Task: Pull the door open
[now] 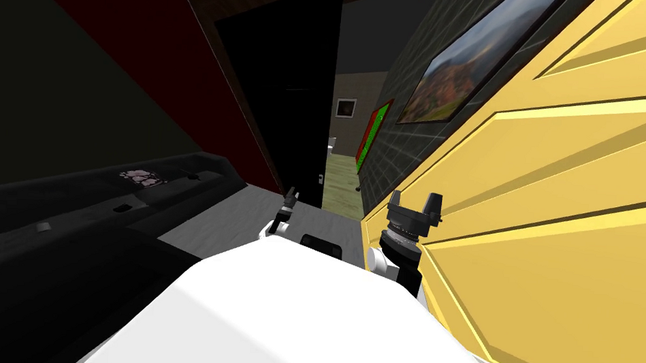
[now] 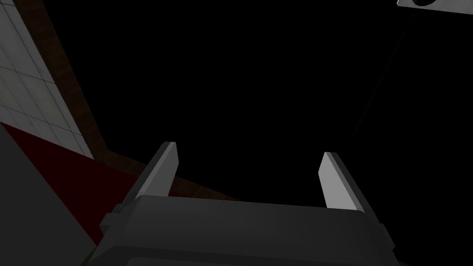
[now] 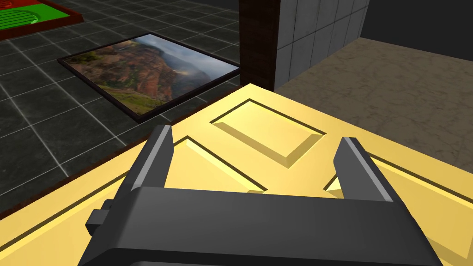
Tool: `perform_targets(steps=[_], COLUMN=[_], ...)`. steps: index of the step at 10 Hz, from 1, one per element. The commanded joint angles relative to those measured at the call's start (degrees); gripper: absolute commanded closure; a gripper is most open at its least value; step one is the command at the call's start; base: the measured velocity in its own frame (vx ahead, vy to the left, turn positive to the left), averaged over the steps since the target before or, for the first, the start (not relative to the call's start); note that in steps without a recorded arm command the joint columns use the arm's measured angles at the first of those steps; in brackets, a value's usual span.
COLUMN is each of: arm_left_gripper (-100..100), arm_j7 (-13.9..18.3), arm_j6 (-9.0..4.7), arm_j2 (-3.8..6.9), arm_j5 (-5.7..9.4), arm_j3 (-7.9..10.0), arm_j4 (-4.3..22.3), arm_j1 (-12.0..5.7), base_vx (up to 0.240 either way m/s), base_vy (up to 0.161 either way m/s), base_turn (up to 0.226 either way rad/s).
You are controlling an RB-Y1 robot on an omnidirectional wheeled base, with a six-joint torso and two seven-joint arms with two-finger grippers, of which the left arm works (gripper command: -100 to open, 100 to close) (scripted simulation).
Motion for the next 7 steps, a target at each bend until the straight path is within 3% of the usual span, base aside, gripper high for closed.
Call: perform_targets(steps=[1,7], arm_left_gripper=[-100,-100], arm_j7=[0.03,0.55], arm_j6=[-0.53,-2.04], arm_j2=[0.13,1.21], arm_j5=[-0.15,-0.51], arm_j3=[-0.05,0.08], arm_j4=[2.44,11.65], arm_j1=[-0.51,-2.65], base_vx=[0.102,0.128], base_vy=[-0.045,-0.036], base_turn=[-0.058,-0.065])
